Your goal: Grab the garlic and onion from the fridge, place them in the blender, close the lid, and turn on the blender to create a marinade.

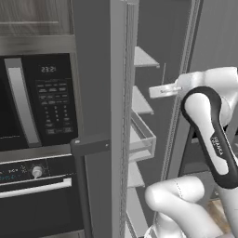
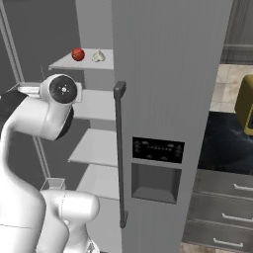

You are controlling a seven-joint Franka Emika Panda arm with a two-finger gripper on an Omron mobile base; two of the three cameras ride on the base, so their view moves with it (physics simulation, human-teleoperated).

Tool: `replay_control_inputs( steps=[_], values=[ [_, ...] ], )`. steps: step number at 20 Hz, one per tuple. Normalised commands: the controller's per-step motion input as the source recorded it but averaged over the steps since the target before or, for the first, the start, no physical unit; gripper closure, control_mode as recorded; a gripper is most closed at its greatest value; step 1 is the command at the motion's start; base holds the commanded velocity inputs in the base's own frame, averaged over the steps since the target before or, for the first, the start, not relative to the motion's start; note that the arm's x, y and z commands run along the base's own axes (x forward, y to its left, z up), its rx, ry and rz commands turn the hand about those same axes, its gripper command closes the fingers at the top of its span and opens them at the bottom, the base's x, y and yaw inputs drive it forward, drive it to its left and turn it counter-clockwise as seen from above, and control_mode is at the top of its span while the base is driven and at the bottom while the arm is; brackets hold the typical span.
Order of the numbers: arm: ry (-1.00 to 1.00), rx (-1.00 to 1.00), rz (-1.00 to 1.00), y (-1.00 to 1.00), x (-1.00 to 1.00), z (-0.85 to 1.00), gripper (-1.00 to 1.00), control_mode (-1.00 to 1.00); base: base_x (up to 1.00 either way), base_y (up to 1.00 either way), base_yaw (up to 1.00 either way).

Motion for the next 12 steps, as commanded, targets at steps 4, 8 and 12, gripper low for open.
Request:
replay_control_inputs(
  steps=[4, 8, 12],
  values=[
    [0.02, 0.0, 0.25, 0.19, -0.48, -0.53, -1.0, -1.0, 0.0, 0.0, 0.0],
    [0.03, 0.0, 0.12, 0.74, -0.25, 0.0, -1.0, -1.0, 0.0, 0.0, 0.0],
    [0.0, 0.0, 0.05, 0.95, -0.15, -0.02, -1.0, -1.0, 0.0, 0.0, 0.0]
  ],
)
